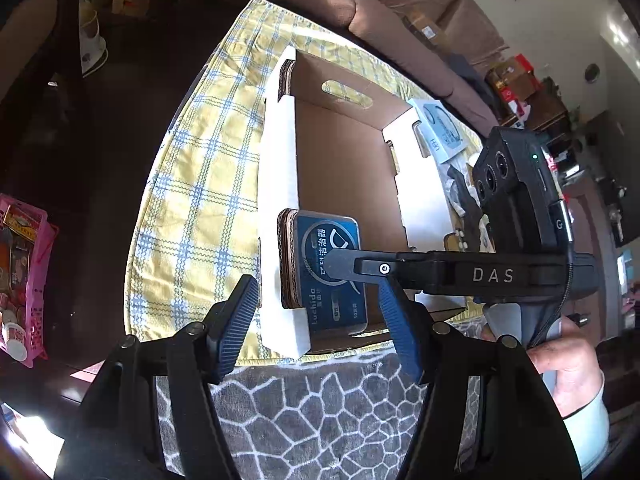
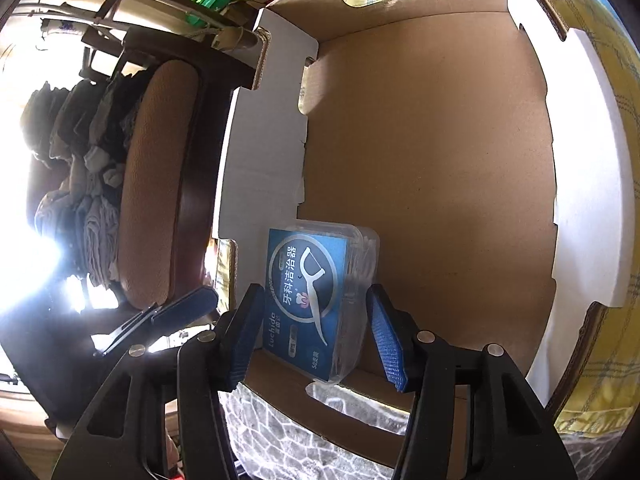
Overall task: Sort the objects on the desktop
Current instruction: 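Lower the case onto the box floor and open the left gripper, then grasp the silver pill blister pack with the left gripper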
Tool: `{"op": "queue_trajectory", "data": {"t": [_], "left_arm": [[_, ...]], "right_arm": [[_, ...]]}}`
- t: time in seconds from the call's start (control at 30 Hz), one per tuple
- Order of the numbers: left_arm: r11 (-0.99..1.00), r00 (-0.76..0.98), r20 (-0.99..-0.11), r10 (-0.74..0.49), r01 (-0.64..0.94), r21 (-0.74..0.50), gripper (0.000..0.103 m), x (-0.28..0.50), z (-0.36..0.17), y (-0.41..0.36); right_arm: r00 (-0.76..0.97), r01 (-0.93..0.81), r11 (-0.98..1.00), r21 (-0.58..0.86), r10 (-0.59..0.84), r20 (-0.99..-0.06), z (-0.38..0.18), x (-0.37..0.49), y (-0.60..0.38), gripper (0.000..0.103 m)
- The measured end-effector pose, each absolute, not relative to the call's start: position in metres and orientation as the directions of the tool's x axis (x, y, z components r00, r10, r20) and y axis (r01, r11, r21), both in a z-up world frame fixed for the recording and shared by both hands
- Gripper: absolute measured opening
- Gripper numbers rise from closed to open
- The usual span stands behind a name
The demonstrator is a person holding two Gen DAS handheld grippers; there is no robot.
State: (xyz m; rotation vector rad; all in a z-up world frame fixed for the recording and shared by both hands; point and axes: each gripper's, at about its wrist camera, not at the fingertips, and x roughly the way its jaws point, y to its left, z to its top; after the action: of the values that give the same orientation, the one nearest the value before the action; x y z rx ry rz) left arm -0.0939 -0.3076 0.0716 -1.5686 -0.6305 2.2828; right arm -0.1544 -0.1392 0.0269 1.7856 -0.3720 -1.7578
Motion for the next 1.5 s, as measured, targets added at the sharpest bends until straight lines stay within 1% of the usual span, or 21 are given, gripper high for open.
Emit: {"op": "queue_trajectory", "data": {"t": [0.13,0.2,0.33,0.4,0.43,0.47,0.5,0.53,0.57,0.63,0.7,0.73,0.77,0.83,0.93,1.13,1.33,1.5], "left_arm": [[-0.864,-0.359,-0.807,0.469,0.003,-0.503,0.057,-0.094,0.074,-0.305],[-0.876,-0.365,-0.816,0.449,0.001,-0.483,0.057,-0.092,0.078,-0.303],[-0.901,-0.380,-0.827,0.414,-0.043,-0.431,0.066,-0.086,0.091,-0.292],[-0.909,-0.384,-0.832,0.401,-0.057,-0.412,0.067,-0.084,0.097,-0.285],[-0.911,-0.386,-0.832,0.399,-0.062,-0.409,0.071,-0.083,0.100,-0.281],[-0.916,-0.392,-0.834,0.389,-0.066,-0.396,0.079,-0.083,0.104,-0.277],[-0.925,-0.400,-0.839,0.370,-0.071,-0.374,0.083,-0.082,0.107,-0.272],[-0.935,-0.407,-0.845,0.347,-0.077,-0.346,0.090,-0.082,0.109,-0.267],[-0.944,-0.415,-0.851,0.323,-0.080,-0.319,0.092,-0.081,0.111,-0.263],[-0.954,-0.420,-0.858,0.294,-0.076,-0.290,0.092,-0.081,0.113,-0.255],[-0.952,-0.416,-0.859,0.300,-0.073,-0.297,0.095,-0.079,0.113,-0.249],[-0.949,-0.408,-0.859,0.309,-0.072,-0.307,0.103,-0.078,0.112,-0.246],[-0.946,-0.404,-0.858,0.318,-0.068,-0.318,0.103,-0.076,0.111,-0.242],[-0.943,-0.399,-0.857,0.325,-0.066,-0.327,0.103,-0.072,0.109,-0.234],[-0.948,-0.400,-0.862,0.310,-0.070,-0.309,0.103,-0.067,0.110,-0.217],[-0.947,-0.411,-0.853,0.322,-0.148,-0.286,0.103,-0.060,0.117,-0.163],[-0.936,-0.414,-0.845,0.338,-0.242,-0.256,0.103,-0.061,0.120,-0.091],[-0.926,-0.401,-0.846,0.353,-0.277,-0.255,0.103,-0.068,0.109,-0.039]], "right_arm": [[0.083,0.180,-0.765,0.618,-0.614,-0.785,0.024,-0.156,-0.134,0.055],[0.064,0.185,-0.781,0.597,-0.596,-0.800,0.027,-0.156,-0.128,0.055],[-0.018,0.287,-0.792,0.538,-0.566,-0.824,0.059,-0.150,-0.115,0.057],[-0.065,0.327,-0.801,0.501,-0.548,-0.834,0.076,-0.146,-0.105,0.060],[-0.091,0.339,-0.807,0.483,-0.539,-0.837,0.084,-0.144,-0.098,0.061],[-0.117,0.347,-0.814,0.465,-0.530,-0.840,0.091,-0.141,-0.090,0.065],[-0.143,0.351,-0.823,0.446,-0.518,-0.843,0.097,-0.139,-0.082,0.068],[-0.163,0.351,-0.832,0.429,-0.506,-0.847,0.101,-0.138,-0.074,0.075],[-0.174,0.347,-0.840,0.418,-0.496,-0.851,0.103,-0.136,-0.066,0.081],[-0.174,0.335,-0.846,0.416,-0.489,-0.855,0.102,-0.132,-0.055,0.083],[-0.174,0.329,-0.852,0.407,-0.479,-0.861,0.098,-0.126,-0.047,0.089],[-0.178,0.326,-0.855,0.402,-0.474,-0.862,0.096,-0.122,-0.045,0.099],[-0.183,0.322,-0.856,0.404,-0.475,-0.861,0.094,-0.119,-0.041,0.103],[-0.194,0.316,-0.855,0.412,-0.484,-0.854,0.092,-0.111,-0.033,0.103],[-0.206,0.308,-0.857,0.414,-0.485,-0.850,0.089,-0.101,-0.019,0.103],[-0.252,0.267,-0.854,0.446,-0.509,-0.823,0.097,-0.094,0.041,0.103],[-0.344,0.196,-0.893,0.405,-0.449,-0.825,0.106,-0.091,0.123,0.103],[-0.387,0.133,-0.914,0.383,-0.404,-0.829,0.104,-0.087,0.184,0.103]]}}
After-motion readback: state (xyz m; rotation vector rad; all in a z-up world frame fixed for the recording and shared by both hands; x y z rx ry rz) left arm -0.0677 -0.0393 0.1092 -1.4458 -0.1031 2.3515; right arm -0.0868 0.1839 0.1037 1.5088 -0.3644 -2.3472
